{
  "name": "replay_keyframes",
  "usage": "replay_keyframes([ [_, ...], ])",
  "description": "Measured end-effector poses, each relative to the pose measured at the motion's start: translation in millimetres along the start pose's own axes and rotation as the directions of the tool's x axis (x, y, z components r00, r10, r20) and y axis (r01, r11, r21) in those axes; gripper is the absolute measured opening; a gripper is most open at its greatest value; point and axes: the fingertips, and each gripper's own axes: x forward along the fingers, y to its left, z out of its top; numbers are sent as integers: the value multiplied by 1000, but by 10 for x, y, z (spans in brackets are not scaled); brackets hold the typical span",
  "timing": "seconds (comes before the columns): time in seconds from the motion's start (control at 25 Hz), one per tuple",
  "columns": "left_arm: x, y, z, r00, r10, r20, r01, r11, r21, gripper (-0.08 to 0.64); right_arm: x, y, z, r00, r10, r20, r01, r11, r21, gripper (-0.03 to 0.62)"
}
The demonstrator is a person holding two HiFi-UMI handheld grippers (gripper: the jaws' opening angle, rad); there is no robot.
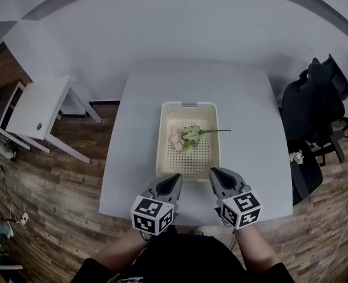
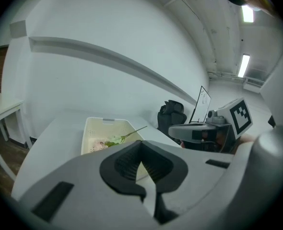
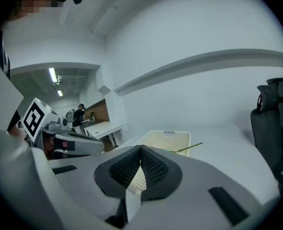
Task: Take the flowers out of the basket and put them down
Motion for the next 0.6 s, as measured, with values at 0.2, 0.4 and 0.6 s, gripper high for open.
replay_keyframes([
  [0.2,93,257,47,999,-47,-13,47,999,-11,6,294,-20,27,994,-72,-79,59,985,-161,23],
  [0.4,214,415,65,994,-101,-30,101,995,-17,6,578,-109,58,981,-134,-138,93,958,-271,25],
  [0.6,394,574,100,988,-147,-49,146,989,-20,6,927,-280,-59,945,-197,-259,87,920,-383,26],
])
